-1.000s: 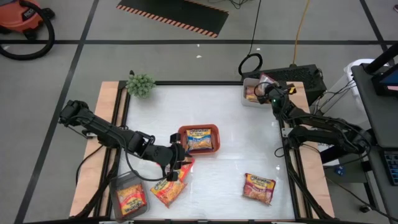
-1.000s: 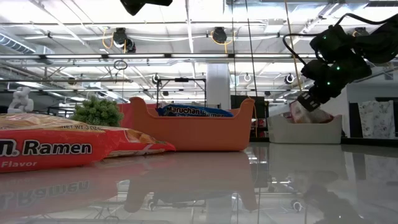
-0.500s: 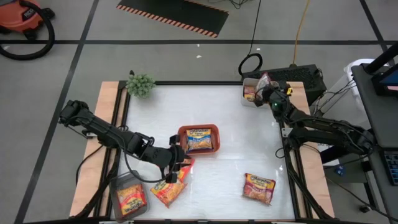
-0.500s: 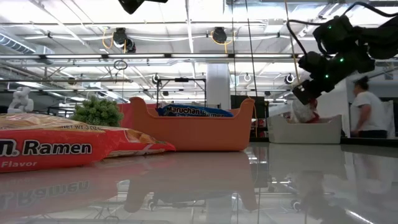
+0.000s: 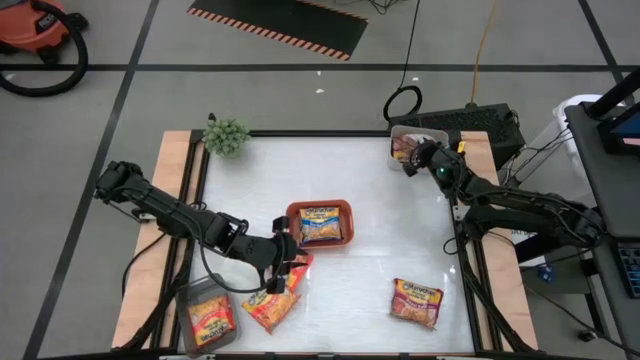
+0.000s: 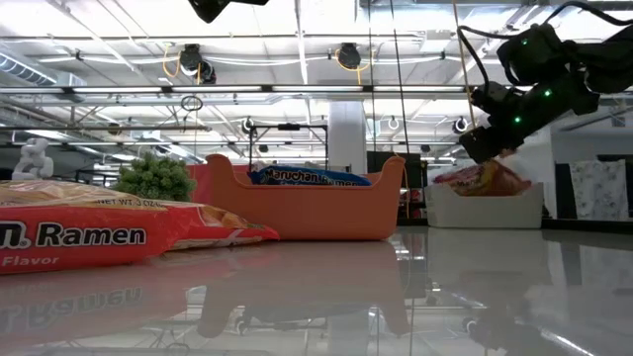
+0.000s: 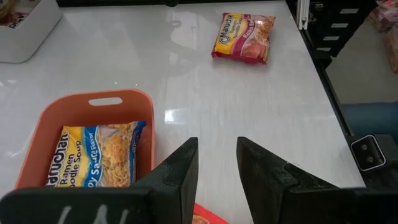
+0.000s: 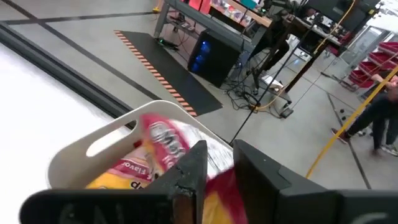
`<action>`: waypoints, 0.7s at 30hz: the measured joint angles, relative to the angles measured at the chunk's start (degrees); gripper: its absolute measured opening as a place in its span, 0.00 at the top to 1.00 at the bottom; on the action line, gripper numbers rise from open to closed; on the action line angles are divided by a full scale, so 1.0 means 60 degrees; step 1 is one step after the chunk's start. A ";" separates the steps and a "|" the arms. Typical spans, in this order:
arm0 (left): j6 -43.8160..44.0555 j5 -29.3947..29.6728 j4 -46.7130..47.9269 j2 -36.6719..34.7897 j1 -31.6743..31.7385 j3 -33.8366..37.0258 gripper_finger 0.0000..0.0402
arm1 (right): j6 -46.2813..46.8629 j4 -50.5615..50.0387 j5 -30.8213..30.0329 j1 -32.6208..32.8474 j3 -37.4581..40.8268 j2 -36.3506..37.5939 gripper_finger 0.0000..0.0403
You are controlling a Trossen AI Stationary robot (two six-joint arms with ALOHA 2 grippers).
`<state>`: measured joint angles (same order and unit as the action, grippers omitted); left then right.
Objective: Sort Maruchan noodles
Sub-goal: Put the left red noodle pack into the gray bin
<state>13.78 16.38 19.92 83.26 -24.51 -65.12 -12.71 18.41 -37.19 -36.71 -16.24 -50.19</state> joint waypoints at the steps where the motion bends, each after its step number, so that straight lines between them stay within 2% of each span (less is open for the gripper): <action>1: 0.0000 -0.0001 0.0000 0.0001 0.0007 0.0000 0.71 | 0.0050 0.0001 -0.0009 0.0000 0.0001 0.0000 0.81; 6: -0.0030 0.0001 -0.0004 0.0001 0.0018 0.0003 0.71 | 0.0269 0.0008 -0.0096 0.0000 0.0001 0.0000 0.81; 12: -0.0071 0.0001 -0.0004 0.0001 0.0018 0.0001 0.71 | 0.0274 -0.0326 -0.0897 -0.0007 0.0001 -0.0004 0.81; 16: -0.0094 0.0001 -0.0004 0.0001 0.0018 0.0003 0.71 | 0.0337 -0.0471 -0.0805 -0.0004 0.0001 -0.0004 0.81; 21: -0.0045 0.0001 -0.0004 0.0001 0.0018 0.0002 0.71 | 0.1145 -0.1279 -0.0562 -0.0198 0.0001 0.0000 0.81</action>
<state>13.51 16.38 19.90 83.26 -24.40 -65.11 -5.84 10.73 -40.56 -37.90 -16.23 -50.19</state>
